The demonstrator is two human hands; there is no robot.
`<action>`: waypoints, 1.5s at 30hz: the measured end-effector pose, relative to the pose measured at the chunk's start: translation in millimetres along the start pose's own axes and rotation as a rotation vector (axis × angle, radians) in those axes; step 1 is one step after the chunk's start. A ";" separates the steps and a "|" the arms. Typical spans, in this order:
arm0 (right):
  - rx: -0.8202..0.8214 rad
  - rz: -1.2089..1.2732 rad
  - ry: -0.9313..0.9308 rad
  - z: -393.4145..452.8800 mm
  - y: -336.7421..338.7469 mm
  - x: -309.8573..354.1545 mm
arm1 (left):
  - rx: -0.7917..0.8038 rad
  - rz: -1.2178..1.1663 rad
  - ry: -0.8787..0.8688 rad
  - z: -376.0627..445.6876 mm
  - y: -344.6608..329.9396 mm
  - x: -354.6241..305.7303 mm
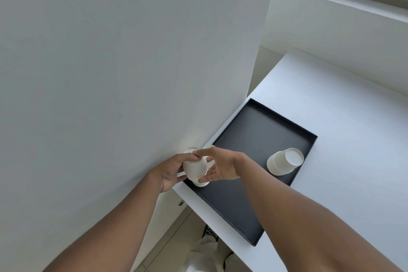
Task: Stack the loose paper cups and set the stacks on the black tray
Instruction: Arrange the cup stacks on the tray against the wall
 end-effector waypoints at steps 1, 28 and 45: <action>-0.005 -0.009 0.003 0.7 -1.0 0.1 | -0.002 -0.007 0.003 0.8 1.1 1.8; -0.123 -0.298 -0.020 27.3 -1.1 -28.6 | -0.158 0.259 0.008 31.9 0.8 11.8; -0.275 -0.482 -0.038 -48.2 104.7 -3.0 | -0.046 0.659 -0.233 34.1 -107.3 -50.3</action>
Point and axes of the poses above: each hand's wrist, its own z-axis towards the middle knuckle, its own y-axis out of the back of the hand, x = y × z, the point moved 1 cm from there along z, towards the middle knuckle, and after that the axes turned 15 degrees about -z, right-handed, at the moved point
